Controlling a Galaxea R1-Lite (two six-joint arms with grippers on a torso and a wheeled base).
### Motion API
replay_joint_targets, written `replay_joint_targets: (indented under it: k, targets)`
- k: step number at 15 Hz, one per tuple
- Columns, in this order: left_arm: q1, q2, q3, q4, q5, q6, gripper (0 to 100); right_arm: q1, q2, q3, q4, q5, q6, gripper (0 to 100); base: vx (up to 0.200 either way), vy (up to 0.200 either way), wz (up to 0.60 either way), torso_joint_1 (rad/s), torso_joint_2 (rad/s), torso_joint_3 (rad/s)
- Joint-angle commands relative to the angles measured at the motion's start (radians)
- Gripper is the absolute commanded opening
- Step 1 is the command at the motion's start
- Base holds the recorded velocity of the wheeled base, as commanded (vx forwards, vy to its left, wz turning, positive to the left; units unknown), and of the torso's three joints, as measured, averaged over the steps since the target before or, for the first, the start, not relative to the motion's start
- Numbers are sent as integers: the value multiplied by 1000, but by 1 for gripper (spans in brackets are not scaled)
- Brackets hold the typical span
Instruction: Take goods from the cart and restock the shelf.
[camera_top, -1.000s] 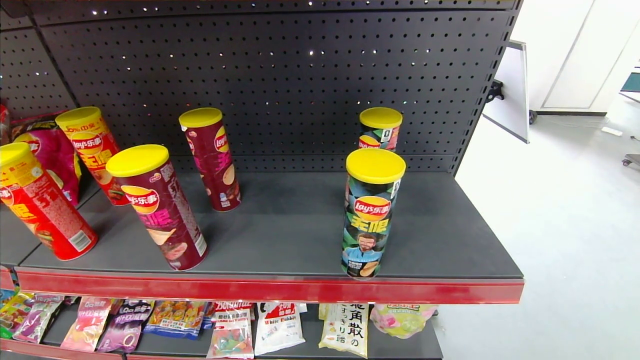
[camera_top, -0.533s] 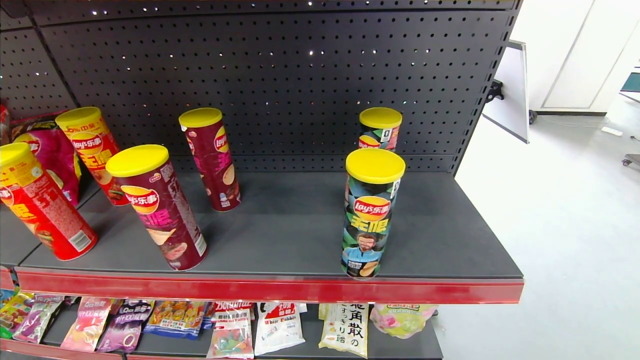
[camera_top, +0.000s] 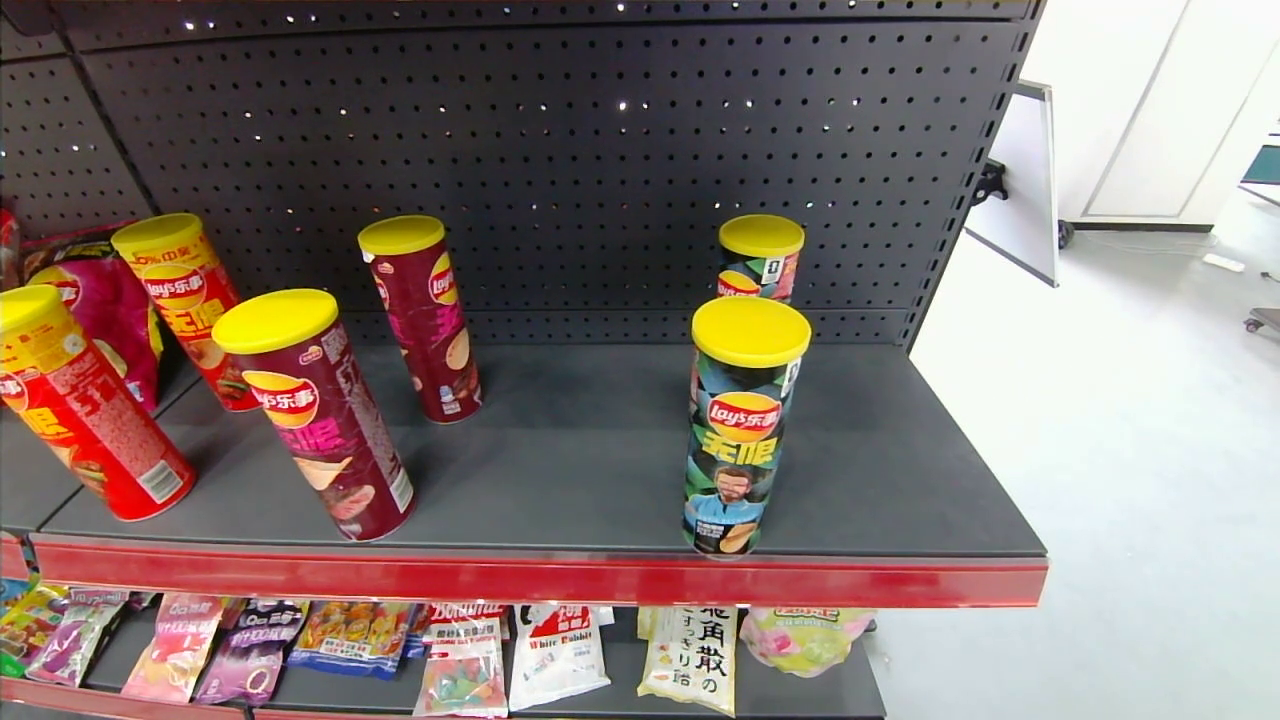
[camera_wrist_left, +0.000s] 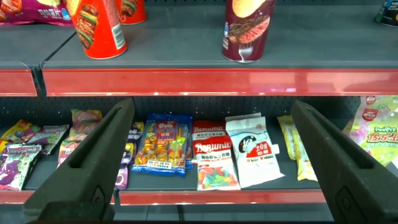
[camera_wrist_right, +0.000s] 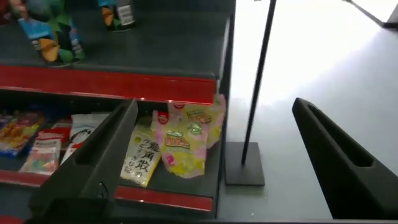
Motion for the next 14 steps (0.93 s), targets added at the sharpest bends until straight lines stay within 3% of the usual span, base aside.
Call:
replay_joint_targets:
  k: [1,10,14]
  targets:
    - [0,1,0,0,0,0,100,0,-5,8,17,-34,-12,100,0,0,0,0,0,0]
    - [0,1,0,0,-1,0,100,0,-5,7,41,-34,28,100,0,0,0,0,0,0]
    - [0,1,0,0,0,0,100,0,-5,8,41,-34,28,100,-200,0,0,10,2,0]
